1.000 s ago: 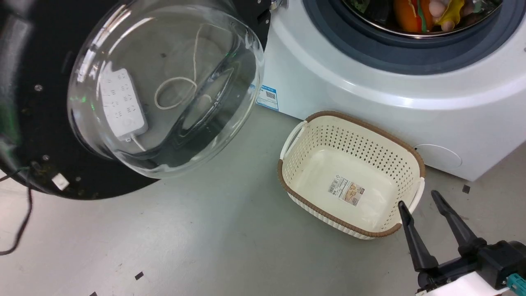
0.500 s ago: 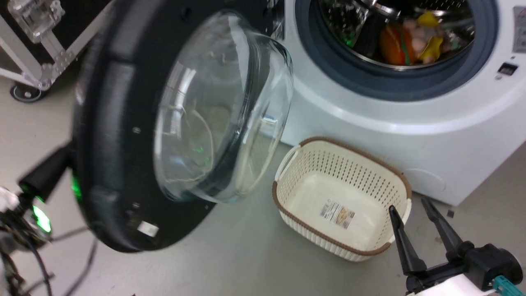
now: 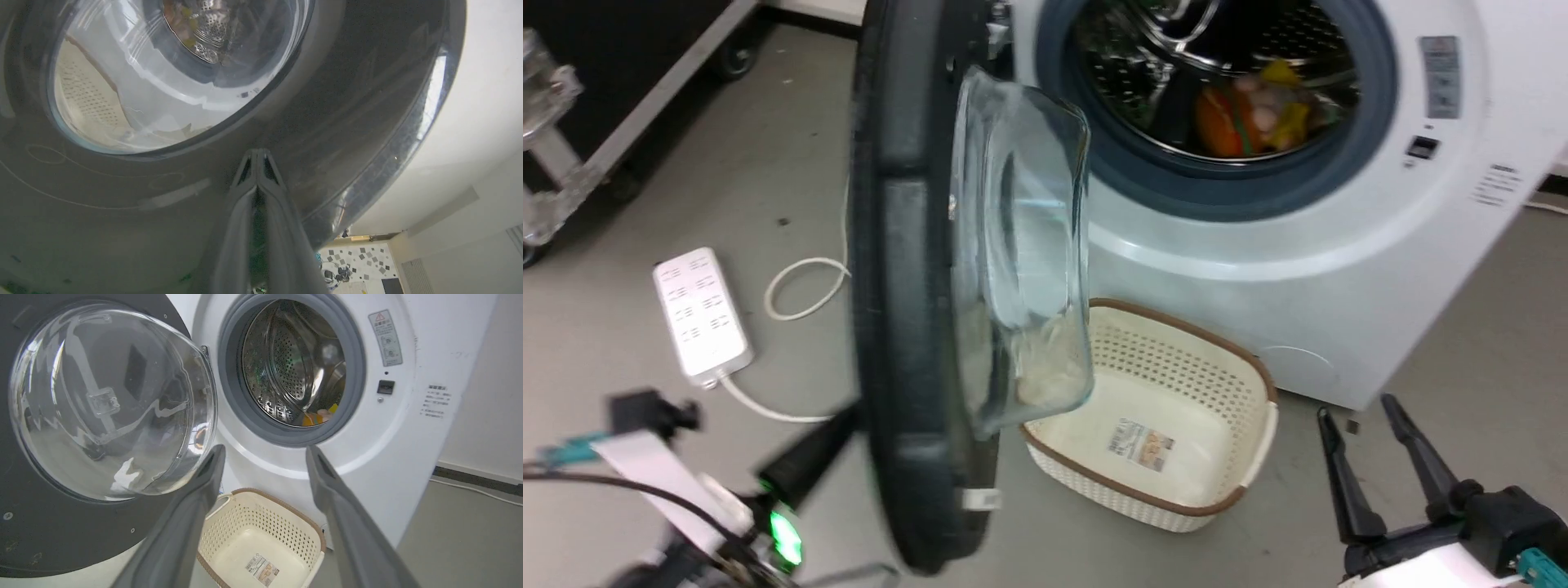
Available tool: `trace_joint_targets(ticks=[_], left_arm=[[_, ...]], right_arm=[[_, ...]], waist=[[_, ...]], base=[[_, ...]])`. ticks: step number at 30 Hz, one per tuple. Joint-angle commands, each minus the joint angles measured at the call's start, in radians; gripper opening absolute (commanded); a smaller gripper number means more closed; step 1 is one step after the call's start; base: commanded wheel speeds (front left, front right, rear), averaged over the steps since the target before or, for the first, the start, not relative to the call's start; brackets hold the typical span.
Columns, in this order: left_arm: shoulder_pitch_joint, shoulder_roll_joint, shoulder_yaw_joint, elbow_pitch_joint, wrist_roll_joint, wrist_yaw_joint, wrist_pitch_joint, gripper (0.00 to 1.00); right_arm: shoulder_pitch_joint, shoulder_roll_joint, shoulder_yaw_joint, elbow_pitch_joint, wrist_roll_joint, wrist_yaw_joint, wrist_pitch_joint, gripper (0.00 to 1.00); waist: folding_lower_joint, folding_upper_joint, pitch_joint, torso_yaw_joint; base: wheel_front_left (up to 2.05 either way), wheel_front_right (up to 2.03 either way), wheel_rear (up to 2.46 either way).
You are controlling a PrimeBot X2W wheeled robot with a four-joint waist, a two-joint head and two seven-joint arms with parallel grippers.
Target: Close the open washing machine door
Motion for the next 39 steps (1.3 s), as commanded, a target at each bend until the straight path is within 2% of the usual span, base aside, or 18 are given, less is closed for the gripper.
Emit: trace_joint_targets(ticks=[1,4,10,15,21,25,30,34,39], left_arm=[[0.035,-0.009,-0.040,-0.010,-0.015,-0.016,-0.014,0.00],[0.084,-0.012,-0.144,-0.010,-0.060,-0.038,-0.075,0.00],[0.103,-0.012,-0.363,0.042,-0.138,-0.089,-0.266,0.00],[0.030,-0.012,-0.496,0.118,-0.175,-0.134,-0.416,0.00],[-0.130,-0.012,-0.618,0.230,-0.212,-0.172,-0.580,0.00],[-0.265,-0.012,-0.666,0.319,-0.231,-0.185,-0.701,0.00],[-0.443,-0.012,-0.669,0.459,-0.255,-0.193,-0.902,0.00],[-0.576,-0.012,-0.676,0.588,-0.283,-0.197,-1.041,0.00],[-0.682,-0.012,-0.682,0.677,-0.316,-0.200,-1.132,0.00]], right_arm=[[0.012,0.003,-0.008,-0.001,-0.006,0.001,-0.004,1.00],[0.010,-0.001,-0.022,-0.002,-0.007,0.001,-0.004,1.00],[0.001,-0.011,-0.041,-0.007,-0.006,0.001,-0.004,1.00],[-0.024,-0.026,-0.048,-0.010,0.008,0.001,-0.004,1.00],[-0.066,-0.031,-0.047,-0.006,0.034,0.001,-0.004,1.00],[-0.093,-0.022,-0.045,0.006,0.054,0.001,-0.004,1.00],[-0.119,-0.004,-0.039,0.026,0.072,0.001,-0.004,1.00],[-0.132,0.008,-0.033,0.043,0.079,0.001,-0.004,1.00],[-0.140,0.017,-0.033,0.053,0.081,0.001,-0.004,1.00]], waist=[[0.0001,0.0000,0.004,-0.036],[0.0001,0.0000,0.016,-0.082],[0.0001,0.0000,0.056,-0.190],[0.0001,0.0000,0.112,-0.294],[0.0001,0.0000,0.197,-0.433],[0.0001,0.0000,0.246,-0.520],[0.0001,0.0000,0.291,-0.608],[0.0001,0.0000,0.306,-0.650],[0.0001,0.0000,0.300,-0.667]], base=[[0.00,0.00,0.00],[0.00,0.00,0.00],[0.00,0.00,0.00],[0.00,0.00,0.00],[0.00,0.00,0.00],[0.00,0.00,0.00],[0.00,0.00,0.00],[0.00,0.00,0.00],[0.00,0.00,0.00]])
